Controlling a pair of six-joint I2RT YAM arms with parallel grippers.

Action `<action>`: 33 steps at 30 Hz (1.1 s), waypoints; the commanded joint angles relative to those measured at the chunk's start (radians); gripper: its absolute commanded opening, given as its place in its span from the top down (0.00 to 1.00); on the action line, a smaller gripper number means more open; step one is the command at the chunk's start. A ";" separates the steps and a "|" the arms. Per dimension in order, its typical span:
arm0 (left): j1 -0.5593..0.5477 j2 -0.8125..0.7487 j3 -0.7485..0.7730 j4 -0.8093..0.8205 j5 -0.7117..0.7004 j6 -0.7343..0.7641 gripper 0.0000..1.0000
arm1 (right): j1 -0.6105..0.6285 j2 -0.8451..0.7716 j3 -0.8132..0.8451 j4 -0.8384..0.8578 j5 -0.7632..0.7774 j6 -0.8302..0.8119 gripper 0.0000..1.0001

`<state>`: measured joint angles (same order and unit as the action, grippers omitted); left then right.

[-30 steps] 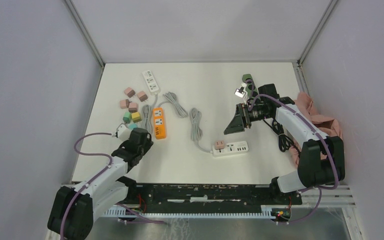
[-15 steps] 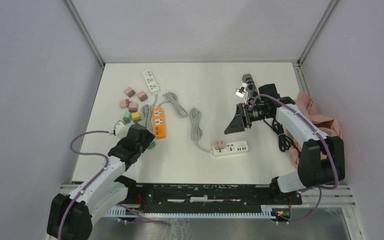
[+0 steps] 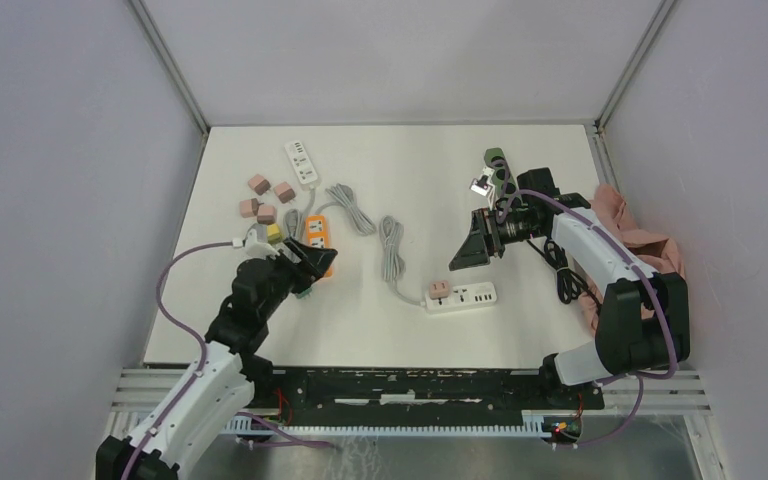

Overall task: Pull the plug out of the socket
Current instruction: Remove the plug from the socket.

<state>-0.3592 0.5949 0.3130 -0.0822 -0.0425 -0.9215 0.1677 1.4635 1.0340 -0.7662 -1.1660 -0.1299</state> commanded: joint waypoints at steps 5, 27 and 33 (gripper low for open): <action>-0.005 0.084 -0.142 0.646 0.489 0.029 0.15 | -0.004 -0.019 0.041 0.005 -0.003 -0.028 0.00; -0.412 0.234 -0.041 0.739 0.391 0.331 0.16 | -0.005 -0.020 0.042 -0.001 0.004 -0.042 0.00; -0.482 0.288 -0.033 0.760 0.388 0.420 0.16 | -0.005 -0.027 0.041 -0.007 0.003 -0.062 0.00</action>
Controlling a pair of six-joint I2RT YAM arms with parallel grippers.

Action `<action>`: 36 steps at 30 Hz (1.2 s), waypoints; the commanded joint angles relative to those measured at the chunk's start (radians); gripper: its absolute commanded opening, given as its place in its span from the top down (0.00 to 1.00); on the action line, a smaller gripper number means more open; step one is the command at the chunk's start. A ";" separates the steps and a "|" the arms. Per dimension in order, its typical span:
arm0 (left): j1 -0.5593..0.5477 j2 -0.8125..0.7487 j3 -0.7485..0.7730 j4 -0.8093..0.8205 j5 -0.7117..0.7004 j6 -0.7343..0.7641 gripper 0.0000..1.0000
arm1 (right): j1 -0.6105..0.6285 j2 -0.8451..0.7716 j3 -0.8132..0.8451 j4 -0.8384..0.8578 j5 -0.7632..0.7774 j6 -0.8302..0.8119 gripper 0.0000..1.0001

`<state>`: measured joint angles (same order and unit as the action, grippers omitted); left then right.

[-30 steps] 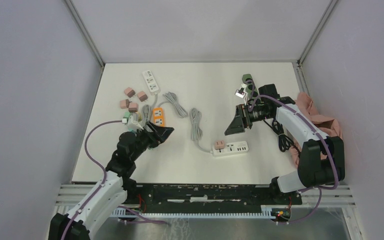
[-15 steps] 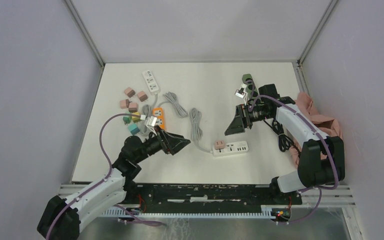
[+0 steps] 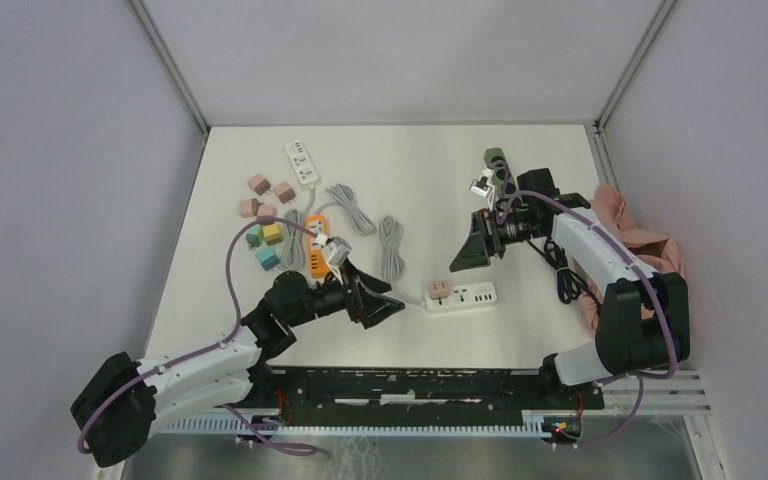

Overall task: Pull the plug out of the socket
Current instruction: Remove the plug from the socket.

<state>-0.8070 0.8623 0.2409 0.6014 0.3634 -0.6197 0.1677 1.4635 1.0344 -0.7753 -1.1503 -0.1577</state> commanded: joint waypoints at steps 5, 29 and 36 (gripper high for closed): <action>-0.049 0.041 0.010 0.121 -0.015 0.170 0.15 | -0.005 -0.076 0.031 0.001 0.003 -0.180 0.00; -0.049 -0.013 -0.152 0.256 -0.164 0.278 0.06 | 0.228 -0.230 -0.094 -0.016 0.299 -0.835 0.01; -0.048 0.002 -0.161 0.279 -0.165 0.281 0.05 | 0.320 -0.168 -0.131 0.053 0.436 -0.812 0.06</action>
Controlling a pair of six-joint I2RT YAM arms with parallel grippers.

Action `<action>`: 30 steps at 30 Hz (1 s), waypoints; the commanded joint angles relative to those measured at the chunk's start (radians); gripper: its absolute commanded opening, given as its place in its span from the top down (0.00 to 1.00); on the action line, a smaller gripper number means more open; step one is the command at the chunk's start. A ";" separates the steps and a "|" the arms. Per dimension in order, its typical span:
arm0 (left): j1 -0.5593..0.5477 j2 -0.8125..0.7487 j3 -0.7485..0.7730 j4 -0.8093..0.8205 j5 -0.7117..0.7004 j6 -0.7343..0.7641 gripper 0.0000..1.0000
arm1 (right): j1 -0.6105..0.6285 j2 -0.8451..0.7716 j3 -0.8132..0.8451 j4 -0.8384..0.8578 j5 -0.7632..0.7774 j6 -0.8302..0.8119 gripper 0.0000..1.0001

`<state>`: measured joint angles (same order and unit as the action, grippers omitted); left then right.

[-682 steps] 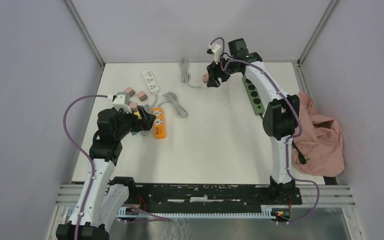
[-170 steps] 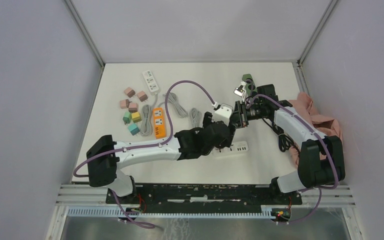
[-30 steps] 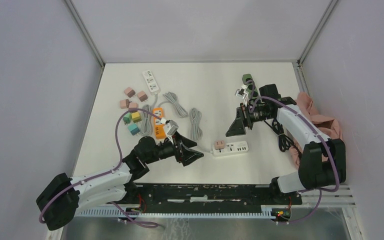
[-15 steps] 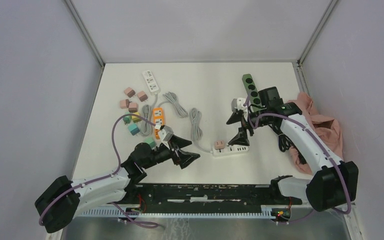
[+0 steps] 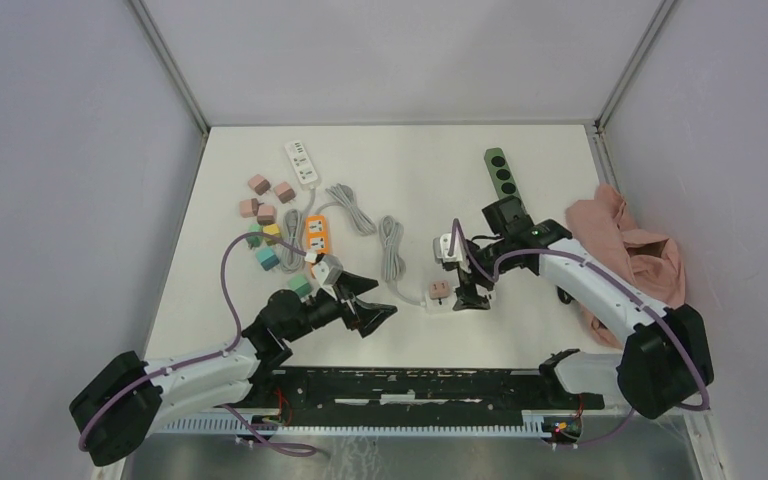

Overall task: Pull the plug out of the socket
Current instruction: Remove the plug from the socket.

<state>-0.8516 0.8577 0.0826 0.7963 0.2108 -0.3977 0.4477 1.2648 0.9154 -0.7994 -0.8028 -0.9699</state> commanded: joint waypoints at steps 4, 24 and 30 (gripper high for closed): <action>-0.004 0.031 -0.008 0.105 0.015 0.066 0.05 | 0.083 0.064 -0.023 0.164 0.162 0.076 0.10; -0.005 0.139 -0.073 0.298 0.084 0.124 0.05 | 0.229 0.183 0.017 0.213 0.338 0.092 0.90; -0.031 0.160 -0.120 0.416 0.067 0.181 0.05 | 0.217 0.155 0.059 0.099 0.173 0.067 1.00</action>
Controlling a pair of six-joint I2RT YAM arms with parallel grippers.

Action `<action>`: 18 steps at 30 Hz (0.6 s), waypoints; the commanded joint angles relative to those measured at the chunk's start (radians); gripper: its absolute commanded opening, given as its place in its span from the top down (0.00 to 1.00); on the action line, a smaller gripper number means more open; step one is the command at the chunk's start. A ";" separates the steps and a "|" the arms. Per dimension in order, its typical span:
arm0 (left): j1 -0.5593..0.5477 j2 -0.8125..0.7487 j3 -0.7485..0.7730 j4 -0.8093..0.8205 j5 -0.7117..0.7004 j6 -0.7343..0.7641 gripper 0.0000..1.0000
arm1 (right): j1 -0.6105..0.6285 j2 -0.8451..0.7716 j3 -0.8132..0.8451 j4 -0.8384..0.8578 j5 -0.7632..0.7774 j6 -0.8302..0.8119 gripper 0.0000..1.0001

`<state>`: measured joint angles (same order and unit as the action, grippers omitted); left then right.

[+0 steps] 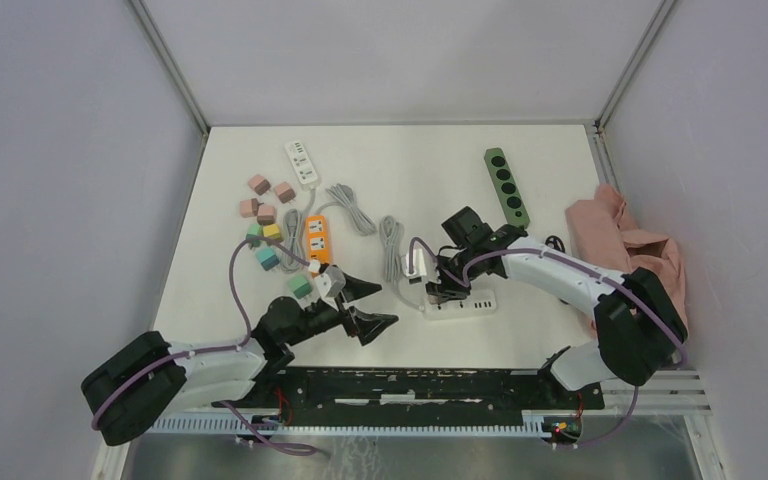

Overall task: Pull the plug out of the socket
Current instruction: Remove the plug from the socket.

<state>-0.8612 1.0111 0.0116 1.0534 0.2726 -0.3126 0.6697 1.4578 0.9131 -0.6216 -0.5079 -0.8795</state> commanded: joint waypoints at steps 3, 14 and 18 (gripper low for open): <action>-0.056 0.018 -0.048 0.156 -0.024 0.137 0.02 | -0.017 -0.047 0.065 -0.096 -0.159 -0.034 1.00; -0.160 0.163 0.003 0.166 -0.131 0.304 0.02 | -0.065 -0.058 0.067 -0.116 -0.231 -0.031 1.00; -0.168 0.264 0.025 0.246 -0.115 0.337 0.02 | -0.089 -0.062 0.076 -0.143 -0.264 -0.050 1.00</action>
<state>-1.0187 1.2041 0.0120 1.1584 0.1745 -0.0822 0.6006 1.4345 0.9352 -0.7300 -0.6857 -0.9043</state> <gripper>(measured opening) 0.980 0.349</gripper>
